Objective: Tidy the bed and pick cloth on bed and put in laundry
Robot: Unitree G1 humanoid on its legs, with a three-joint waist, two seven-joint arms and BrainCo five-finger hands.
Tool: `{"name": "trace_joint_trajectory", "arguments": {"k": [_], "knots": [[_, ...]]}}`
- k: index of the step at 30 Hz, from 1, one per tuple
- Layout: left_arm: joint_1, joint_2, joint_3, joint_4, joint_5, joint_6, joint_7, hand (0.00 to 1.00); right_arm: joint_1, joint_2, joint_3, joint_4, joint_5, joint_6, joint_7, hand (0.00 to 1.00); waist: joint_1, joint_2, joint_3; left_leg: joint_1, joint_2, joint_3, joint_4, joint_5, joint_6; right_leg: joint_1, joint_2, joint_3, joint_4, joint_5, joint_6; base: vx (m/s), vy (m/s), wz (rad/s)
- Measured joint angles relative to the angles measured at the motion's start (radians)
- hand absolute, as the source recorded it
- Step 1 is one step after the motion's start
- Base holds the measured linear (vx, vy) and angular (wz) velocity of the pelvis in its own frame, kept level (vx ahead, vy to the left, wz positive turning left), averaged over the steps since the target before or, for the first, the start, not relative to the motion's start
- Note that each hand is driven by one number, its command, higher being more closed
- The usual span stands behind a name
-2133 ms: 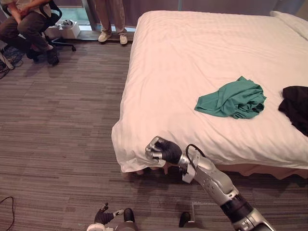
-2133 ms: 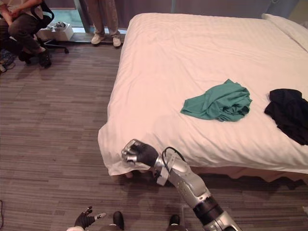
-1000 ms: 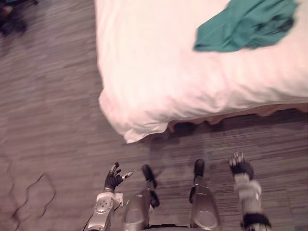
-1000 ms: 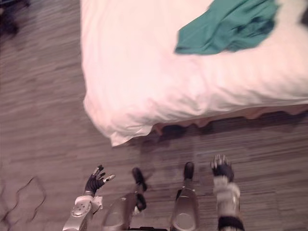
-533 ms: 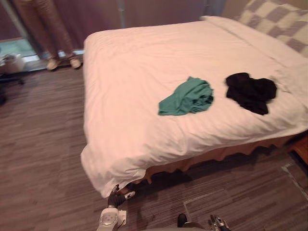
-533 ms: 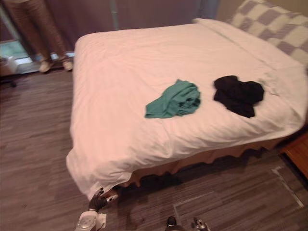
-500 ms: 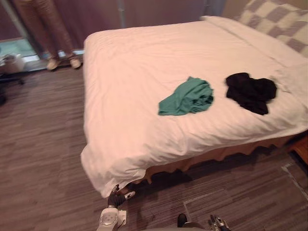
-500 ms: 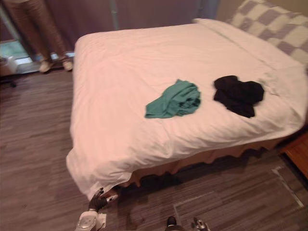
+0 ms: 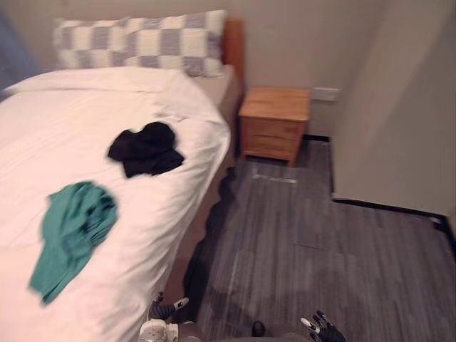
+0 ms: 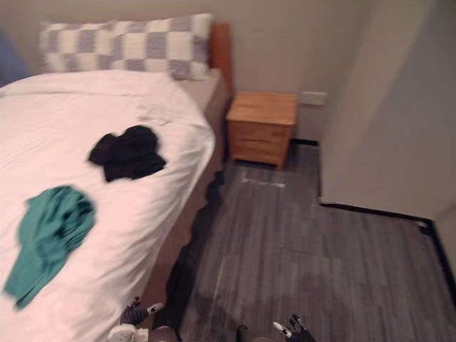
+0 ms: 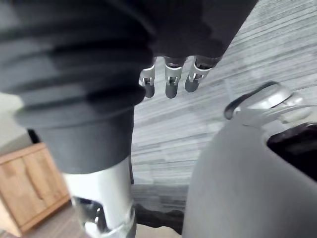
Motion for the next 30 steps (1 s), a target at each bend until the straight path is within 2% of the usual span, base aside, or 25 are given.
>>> {"name": "trace_joint_trajectory", "arguments": {"k": [1, 2, 3, 4, 6, 8, 10, 11, 12, 13, 14, 15, 16, 17, 18, 19, 20, 21, 22, 23, 25, 27, 28, 29, 30], "knots": [[-0.005, -0.003, 0.0, 0.001, -0.005, 0.002, 0.0, 0.0, -0.002, 0.0, 0.006, -0.005, 0.0, -0.005, 0.0, 0.0, 0.001, 0.001, 0.001, 0.002, -0.015, -0.011, -0.059, 0.014, -0.011, 0.0, -0.006, 0.019, 0.002, -0.01, 0.012, 0.33, 0.34, -0.96], [-0.006, -0.015, 0.0, 0.001, -0.01, 0.002, 0.001, 0.0, -0.004, -0.014, 0.018, -0.013, 0.0, -0.018, 0.004, 0.0, 0.004, 0.017, 0.004, 0.01, -0.024, -0.023, -0.184, 0.046, -0.031, -0.002, -0.004, 0.046, 0.025, -0.043, 0.036, 0.31, 0.317, -0.81], [-0.009, -0.02, -0.007, 0.005, -0.011, 0.002, 0.0, 0.0, -0.007, -0.024, 0.042, -0.007, -0.002, -0.021, 0.003, 0.0, 0.008, 0.03, 0.004, 0.028, -0.032, -0.01, -0.185, 0.12, -0.044, 0.009, -0.01, 0.063, 0.045, -0.07, 0.06, 0.4, 0.375, -0.67], [-0.01, -0.015, -0.01, 0.007, -0.015, 0.003, 0.0, 0.0, -0.009, -0.027, 0.048, -0.007, -0.003, -0.022, 0.003, 0.0, 0.01, 0.027, 0.003, 0.027, -0.038, 0.006, -0.175, 0.119, -0.043, 0.018, -0.022, 0.059, 0.054, -0.074, 0.072, 0.38, 0.296, -0.42], [-0.015, 0.019, -0.021, 0.012, -0.041, 0.003, 0.001, 0.0, -0.017, -0.01, 0.084, 0.012, -0.011, -0.027, 0.003, 0.0, 0.025, -0.023, -0.003, 0.042, -0.084, 0.034, -0.145, 0.061, -0.019, 0.007, -0.076, 0.01, 0.134, -0.126, 0.106, 0.36, 0.211, -0.22], [-0.017, 0.034, -0.05, 0.027, -0.045, 0.005, -0.002, 0.0, -0.025, -0.009, 0.085, 0.033, -0.024, -0.03, 0.007, 0.0, 0.025, -0.045, -0.016, 0.072, -0.114, 0.036, -0.143, 0.029, -0.006, -0.033, -0.094, -0.003, 0.246, -0.137, 0.132, 0.28, 0.138, -0.16], [-0.017, 0.039, -0.079, 0.049, -0.045, 0.01, -0.019, 0.0, -0.046, -0.021, 0.077, 0.049, -0.028, -0.041, 0.002, 0.0, 0.031, -0.038, -0.013, 0.18, -0.157, 0.044, -0.239, 0.021, 0.013, -0.161, -0.113, -0.049, 0.571, -0.075, 0.213, 0.37, 0.203, -0.21], [-0.018, 0.041, -0.092, 0.052, -0.045, 0.01, -0.02, 0.0, -0.057, -0.022, 0.072, 0.056, -0.027, -0.044, -0.001, 0.0, 0.024, -0.034, -0.004, 0.209, -0.165, 0.04, -0.257, 0.02, 0.027, -0.198, -0.122, -0.074, 0.653, -0.055, 0.222, 0.24, 0.111, 0.06], [-0.025, 0.047, -0.11, 0.057, -0.045, 0.013, -0.02, 0.0, -0.067, -0.032, 0.069, 0.074, -0.026, -0.051, -0.009, 0.0, 0.011, -0.028, 0.008, 0.253, -0.168, 0.038, -0.265, 0.013, 0.048, -0.227, -0.132, -0.111, 0.749, -0.063, 0.205, 0.35, 0.051, 0.13], [-0.031, 0.051, -0.125, 0.073, -0.044, 0.02, -0.02, 0.0, -0.071, -0.036, 0.072, 0.092, -0.024, -0.051, -0.017, 0.0, 0.001, -0.028, 0.014, 0.314, -0.16, 0.035, -0.264, -0.008, 0.054, -0.245, -0.136, -0.175, 0.786, -0.11, 0.17, 0.37, 0.015, 0.16], [-0.026, 0.054, -0.126, 0.089, -0.043, 0.02, -0.019, 0.0, -0.073, -0.037, 0.073, 0.093, -0.021, -0.051, -0.022, 0.0, -0.003, -0.024, 0.016, 0.354, -0.139, 0.037, -0.266, -0.019, 0.045, -0.26, -0.132, -0.248, 0.762, -0.141, 0.138, 0.49, -0.035, 0.15], [-0.025, 0.06, -0.125, 0.093, -0.043, 0.021, -0.018, 0.0, -0.075, -0.039, 0.073, 0.092, -0.02, -0.053, -0.023, 0.0, -0.012, -0.019, 0.017, 0.377, -0.117, 0.04, -0.275, -0.025, 0.037, -0.278, -0.125, -0.311, 0.698, -0.152, 0.116, 0.42, -0.079, 0.19], [-0.024, 0.062, -0.119, 0.097, -0.033, 0.021, -0.017, 0.0, -0.076, -0.039, 0.072, 0.087, -0.02, -0.055, -0.027, 0.0, -0.016, -0.013, 0.019, 0.411, -0.082, 0.045, -0.305, -0.025, 0.035, -0.307, -0.12, -0.396, 0.517, -0.137, 0.097, 0.54, -0.131, 0.19], [-0.023, 0.063, -0.113, 0.1, -0.026, 0.021, -0.017, 0.0, -0.076, -0.038, 0.07, 0.083, -0.02, -0.056, -0.031, 0.0, -0.017, -0.01, 0.02, 0.427, -0.068, 0.049, -0.321, -0.025, 0.035, -0.323, -0.116, -0.415, 0.416, -0.106, 0.096, 0.46, -0.143, 0.21], [-0.022, 0.063, -0.096, 0.101, -0.023, 0.02, -0.015, 0.0, -0.074, -0.038, 0.068, 0.076, -0.021, -0.055, -0.038, 0.0, -0.018, -0.006, 0.024, 0.449, -0.046, 0.055, -0.343, -0.025, 0.034, -0.339, -0.112, -0.425, 0.243, -0.019, 0.09, 0.63, -0.256, 0.15], [-0.016, 0.061, -0.066, 0.096, -0.016, 0.019, -0.014, 0.0, -0.069, -0.03, 0.063, 0.067, -0.029, -0.055, -0.048, 0.0, -0.016, -0.009, 0.026, 0.467, -0.035, 0.07, -0.344, -0.034, 0.017, -0.342, -0.115, -0.419, 0.081, 0.077, 0.096, 0.43, -0.196, 0.1], [-0.011, 0.06, -0.052, 0.088, -0.013, 0.019, -0.013, 0.0, -0.064, -0.026, 0.057, 0.063, -0.032, -0.056, -0.053, 0.0, -0.015, -0.012, 0.026, 0.482, -0.034, 0.079, -0.343, -0.045, -0.001, -0.334, -0.118, -0.409, 0.015, 0.114, 0.106, 0.66, -0.319, -0.04], [-0.009, 0.051, -0.014, 0.086, -0.006, 0.018, -0.01, 0.0, -0.058, -0.028, 0.032, 0.062, -0.035, -0.056, -0.057, 0.0, -0.014, -0.006, 0.035, 0.528, -0.017, 0.093, -0.34, -0.07, -0.043, -0.316, -0.106, -0.409, -0.004, 0.249, 0.078, 0.44, -0.207, -0.19], [-0.011, 0.04, 0.007, 0.091, -0.004, 0.019, -0.007, 0.0, -0.066, -0.037, 0.025, 0.062, -0.036, -0.058, -0.065, 0.0, -0.011, 0.015, 0.043, 0.546, 0.002, 0.099, -0.332, -0.076, -0.054, -0.312, -0.086, -0.409, 0.02, 0.276, 0.052, 0.61, -0.318, -0.33], [-0.018, 0.02, 0.018, 0.091, 0.007, 0.017, -0.002, 0.0, -0.089, -0.046, 0.022, 0.062, -0.041, -0.062, -0.078, 0.0, -0.01, 0.041, 0.059, 0.546, 0.028, 0.099, -0.276, -0.054, -0.059, -0.327, -0.069, -0.41, 0.107, 0.237, 0.021, 0.43, -0.29, -0.27], [-0.028, -0.001, 0.017, 0.09, 0.016, 0.017, -0.001, 0.0, -0.095, -0.048, 0.022, 0.062, -0.041, -0.055, -0.086, 0.0, -0.01, 0.041, 0.061, 0.531, 0.045, 0.064, -0.198, 0.013, -0.076, -0.326, -0.076, -0.425, 0.193, 0.16, 0.002, 0.4, -0.312, 0.01], [-0.025, -0.025, 0.016, 0.078, 0.024, 0.012, -0.004, 0.0, -0.097, -0.048, 0.02, 0.062, -0.031, -0.016, -0.092, 0.0, -0.006, 0.041, 0.058, 0.483, 0.081, -0.028, -0.024, 0.101, -0.076, -0.275, -0.068, -0.455, 0.24, 0.076, -0.003, 0.42, -0.31, 0.3], [-0.023, -0.03, 0.032, 0.066, 0.021, 0.003, -0.005, 0.0, -0.1, -0.049, 0.02, 0.062, -0.028, 0.003, -0.089, 0.0, 0.0, 0.046, 0.053, 0.397, 0.105, -0.102, 0.146, 0.192, -0.082, -0.233, -0.043, -0.463, 0.216, 0.047, -0.019, 0.35, -0.246, 0.15], [-0.022, -0.032, 0.04, 0.062, 0.019, -0.003, -0.007, 0.0, -0.102, -0.05, 0.02, 0.062, -0.027, 0.008, -0.087, 0.0, 0.004, 0.048, 0.051, 0.346, 0.115, -0.135, 0.228, 0.27, -0.082, -0.205, -0.025, -0.464, 0.181, 0.04, -0.021, 0.32, -0.16, -0.13], [-0.017, -0.034, 0.04, 0.051, 0.002, -0.012, -0.009, 0.0, -0.107, -0.047, 0.027, 0.062, -0.028, 0.02, -0.081, 0.0, 0.028, 0.051, 0.047, 0.238, 0.122, -0.18, 0.403, 0.319, -0.1, -0.125, 0.012, -0.461, 0.058, 0.031, -0.011, 0.33, -0.098, -0.26]]}}
